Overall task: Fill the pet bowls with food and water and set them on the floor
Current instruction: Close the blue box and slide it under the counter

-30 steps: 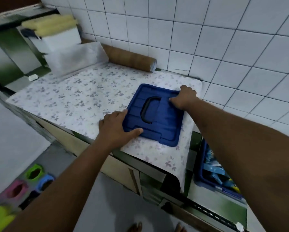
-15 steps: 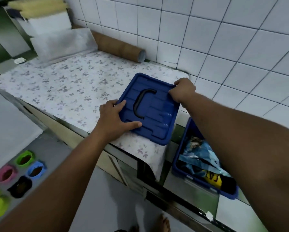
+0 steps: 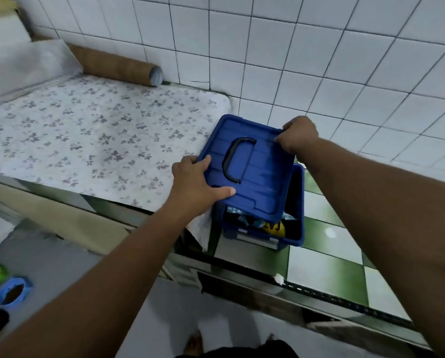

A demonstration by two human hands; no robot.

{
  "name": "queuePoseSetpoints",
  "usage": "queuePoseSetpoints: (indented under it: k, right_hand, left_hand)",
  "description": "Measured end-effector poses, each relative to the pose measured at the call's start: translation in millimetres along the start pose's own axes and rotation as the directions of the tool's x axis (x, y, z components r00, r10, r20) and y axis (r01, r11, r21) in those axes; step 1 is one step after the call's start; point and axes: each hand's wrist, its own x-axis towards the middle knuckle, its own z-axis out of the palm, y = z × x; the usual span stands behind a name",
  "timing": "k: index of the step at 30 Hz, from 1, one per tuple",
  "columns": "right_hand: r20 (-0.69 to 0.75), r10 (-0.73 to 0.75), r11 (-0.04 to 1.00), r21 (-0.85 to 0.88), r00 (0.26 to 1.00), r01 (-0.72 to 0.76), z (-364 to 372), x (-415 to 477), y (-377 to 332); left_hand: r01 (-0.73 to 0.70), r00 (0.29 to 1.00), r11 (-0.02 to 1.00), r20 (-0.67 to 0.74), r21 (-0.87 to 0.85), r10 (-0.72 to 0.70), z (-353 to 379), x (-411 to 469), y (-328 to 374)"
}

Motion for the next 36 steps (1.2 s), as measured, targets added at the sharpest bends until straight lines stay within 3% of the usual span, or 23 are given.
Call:
queuePoseSetpoints:
  k: [8, 14, 25, 31, 36]
  right_hand:
    - [0.149, 0.004, 0.996, -0.087, 0.989, 0.009, 13.5, -3.9, 74.7]
    - [0.221, -0.028, 0.992, -0.115, 0.975, 0.055, 21.9, 5.0, 84.4]
    - [0.256, -0.093, 0.955, -0.251, 0.962, 0.159, 32.0, 12.4, 92.2]
    - [0.289, -0.142, 0.957, -0.205, 0.947, 0.206, 33.5, 12.2, 100.1]
    - [0.325, -0.225, 0.955, -0.113, 0.919, 0.274, 28.3, 20.1, 100.7]
  left_hand:
    - [0.087, 0.995, 0.996, 0.045, 0.016, -0.088, 76.4, -24.5, 8.3]
    - [0.144, 0.989, 0.989, 0.018, 0.040, -0.145, 100.1, -24.1, 4.2]
    - [0.141, 0.989, 0.988, 0.036, 0.057, -0.143, 115.6, -22.8, -4.4]
    - [0.098, 0.992, 0.994, 0.085, -0.043, -0.094, 114.1, -28.3, -17.7]
    - [-0.119, 0.979, 0.927, 0.200, 0.355, 0.049, 97.4, -26.4, -26.4]
